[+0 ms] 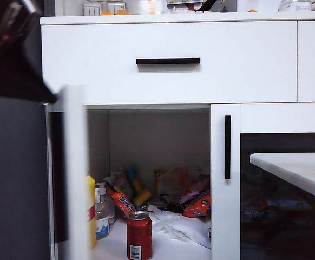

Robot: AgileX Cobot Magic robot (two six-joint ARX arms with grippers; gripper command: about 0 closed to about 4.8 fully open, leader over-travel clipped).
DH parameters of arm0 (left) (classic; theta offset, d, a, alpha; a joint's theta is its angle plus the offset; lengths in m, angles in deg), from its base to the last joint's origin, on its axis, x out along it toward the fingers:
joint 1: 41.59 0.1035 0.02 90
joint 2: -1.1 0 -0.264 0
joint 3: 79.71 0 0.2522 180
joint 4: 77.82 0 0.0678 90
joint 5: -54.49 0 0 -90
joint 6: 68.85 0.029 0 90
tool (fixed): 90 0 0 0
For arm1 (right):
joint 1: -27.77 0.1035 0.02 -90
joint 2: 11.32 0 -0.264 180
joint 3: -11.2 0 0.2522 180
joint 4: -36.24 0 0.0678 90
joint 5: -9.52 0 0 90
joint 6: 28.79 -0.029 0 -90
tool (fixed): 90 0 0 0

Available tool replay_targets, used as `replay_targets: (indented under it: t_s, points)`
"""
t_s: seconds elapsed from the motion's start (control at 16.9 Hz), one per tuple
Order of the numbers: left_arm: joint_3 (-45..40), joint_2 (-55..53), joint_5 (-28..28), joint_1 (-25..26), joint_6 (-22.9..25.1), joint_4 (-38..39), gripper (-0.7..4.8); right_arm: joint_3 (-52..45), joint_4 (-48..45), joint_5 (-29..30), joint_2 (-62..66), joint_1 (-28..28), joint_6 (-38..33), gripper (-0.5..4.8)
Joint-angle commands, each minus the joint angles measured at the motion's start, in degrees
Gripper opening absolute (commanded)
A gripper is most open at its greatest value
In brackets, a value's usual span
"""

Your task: Open the left door of the white cabinet, pick up a can of beverage from the table on the right, place it inside the cabinet, and finally close the cabinet door.

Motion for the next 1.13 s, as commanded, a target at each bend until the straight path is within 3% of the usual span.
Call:
replay_targets:
  t_s: [0.06, 0.3, 0.47, 0.89, 1.13]
  points:
    - [0.2, -0.9, 1.7, -1.0, -0.3, -8.1, -0.06, 0.3, 2.1, -0.2, -0.1, 0.0, 0.2, 4.53]
    - [0.2, -4.7, 2.0, -1.7, -0.4, -12.3, -0.06, 0.4, 1.3, -1.6, -0.2, 0.0, 2.1, 4.53]
    - [0.3, -9.6, 1.7, -1.8, -2.9, -19.9, -0.06, 0.4, 1.0, -2.8, -0.2, -0.1, 2.1, 4.53]
    - [0.5, -16.4, 1.8, -2.0, -2.8, -32.6, -0.06, 0.3, 1.0, -7.6, -0.1, -0.1, 2.1, 4.53]
    - [2.2, -20.7, 1.7, -2.1, -3.0, -35.5, -0.06, 0.3, 1.0, -10.2, -0.1, -0.1, 2.1, 4.53]
